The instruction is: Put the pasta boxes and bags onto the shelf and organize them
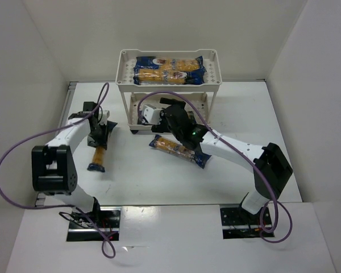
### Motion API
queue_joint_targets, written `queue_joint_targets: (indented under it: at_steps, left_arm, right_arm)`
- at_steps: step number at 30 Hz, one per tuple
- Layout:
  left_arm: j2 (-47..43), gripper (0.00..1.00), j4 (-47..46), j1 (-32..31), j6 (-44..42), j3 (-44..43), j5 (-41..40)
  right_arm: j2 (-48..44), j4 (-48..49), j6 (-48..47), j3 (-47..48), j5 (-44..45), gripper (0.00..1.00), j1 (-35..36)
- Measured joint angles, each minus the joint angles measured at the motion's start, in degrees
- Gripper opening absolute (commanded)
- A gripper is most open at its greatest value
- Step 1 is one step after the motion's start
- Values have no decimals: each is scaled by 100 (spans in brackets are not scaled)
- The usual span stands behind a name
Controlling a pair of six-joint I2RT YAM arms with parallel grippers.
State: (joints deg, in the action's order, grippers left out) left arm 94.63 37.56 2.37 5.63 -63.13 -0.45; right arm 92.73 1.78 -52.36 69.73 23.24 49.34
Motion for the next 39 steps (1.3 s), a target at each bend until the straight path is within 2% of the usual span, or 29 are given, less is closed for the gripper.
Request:
queue_joint_targets:
  at_steps: [8, 10, 12, 15, 20, 26, 30, 33, 36, 39]
  left_arm:
    - [-1943, 0, 476, -74, -2236, 809, -450]
    - [-2452, 0, 686, -339, -2656, 1137, -520]
    - [-2994, 0, 909, -861, -2986, 1373, -546]
    - [-3523, 0, 1113, -1530, -3338, 1408, -328]
    - [-3585, 0, 1134, -1937, -3860, 1346, -466]
    - [-3462, 0, 1224, -3008, -4039, 892, -262]
    - [-3163, 0, 1051, -3416, -4118, 459, -122]
    - [-2966, 0, 1001, -3609, -4074, 273, -133]
    - [-2553, 0, 780, -3832, -3818, -39, -402]
    - [-1932, 0, 116, -4291, -3727, -490, -1102]
  right_arm:
    - [-334, 125, -46, -81, -7, 94, 0]
    - [-400, 232, -57, -81, 15, 90, 0]
    - [-444, 372, -42, -79, 76, 90, 0]
    - [-485, 501, 72, -46, 219, 90, -7]
    - [-498, 487, 461, 391, 461, 94, -63]
    - [-728, 577, 525, 1102, 739, 94, -251]
    - [-1091, 319, 737, 1567, 575, 96, -289]
    - [-1526, 264, 820, 1569, 393, 97, -289]
    - [-1845, 540, 758, 1508, 391, 97, -293]
    - [-2006, 861, 682, 1421, 391, 97, -337]
